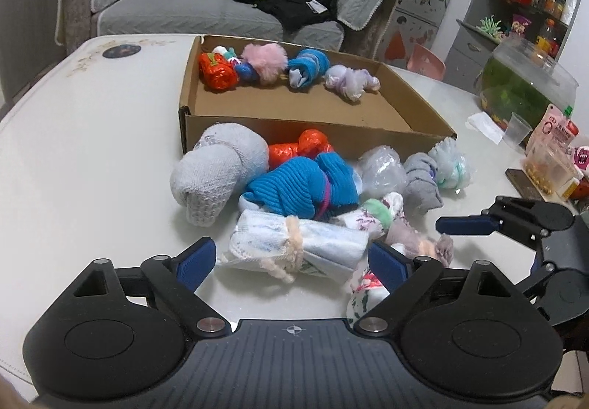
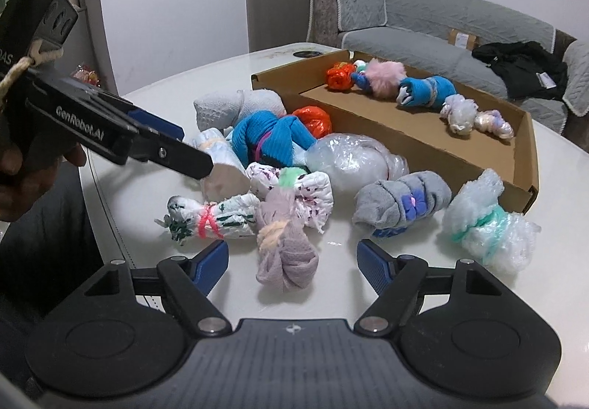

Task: Organize objects
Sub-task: 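Grasp white cloth-tied bundle with left gripper while right grasps lilac sock bundle, then carry both bundles into the box and lower them beside each other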

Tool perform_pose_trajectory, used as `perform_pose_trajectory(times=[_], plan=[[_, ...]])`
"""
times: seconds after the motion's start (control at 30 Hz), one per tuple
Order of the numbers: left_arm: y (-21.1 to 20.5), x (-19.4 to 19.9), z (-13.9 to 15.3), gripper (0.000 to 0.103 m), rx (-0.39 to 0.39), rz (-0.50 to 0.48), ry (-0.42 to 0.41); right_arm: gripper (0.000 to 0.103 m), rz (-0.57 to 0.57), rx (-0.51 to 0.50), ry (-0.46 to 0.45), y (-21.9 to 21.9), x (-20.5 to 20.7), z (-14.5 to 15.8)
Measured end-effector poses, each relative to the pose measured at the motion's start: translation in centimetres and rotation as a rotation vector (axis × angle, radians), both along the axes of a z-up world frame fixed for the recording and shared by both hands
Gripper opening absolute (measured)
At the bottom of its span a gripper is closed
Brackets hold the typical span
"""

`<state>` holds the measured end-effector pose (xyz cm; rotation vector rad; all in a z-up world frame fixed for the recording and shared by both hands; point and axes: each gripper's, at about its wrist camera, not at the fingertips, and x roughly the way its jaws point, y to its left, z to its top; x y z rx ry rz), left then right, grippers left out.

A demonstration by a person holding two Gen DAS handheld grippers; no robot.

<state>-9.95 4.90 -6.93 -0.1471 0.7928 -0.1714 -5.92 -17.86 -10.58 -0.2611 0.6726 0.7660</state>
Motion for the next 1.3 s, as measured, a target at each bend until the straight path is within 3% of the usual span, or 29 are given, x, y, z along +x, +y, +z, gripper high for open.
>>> perform_pose_trajectory(times=[0.33,0.53,0.67,1.3], plan=[[-0.7,2.3,-1.2,0.094,0.025,-0.022,0.026,0.073,0.007,0.003,0.006,0.6,0.1,-0.2],[-0.7,2.4,-1.9,0.091,0.034,-0.024,0.033,0.055,0.014,-0.002,0.022,0.9,0.1,-0.6],[-0.9,2.1,-1.7,0.086,0.048,-0.037,0.018,0.029,0.008,0.016,0.034,0.5,0.3,-0.3],[-0.4,0.2,2.1,0.085,0.067,-0.049,-0.039,0.028,-0.032,0.027,-0.015,-2.6,0.3,2.7]])
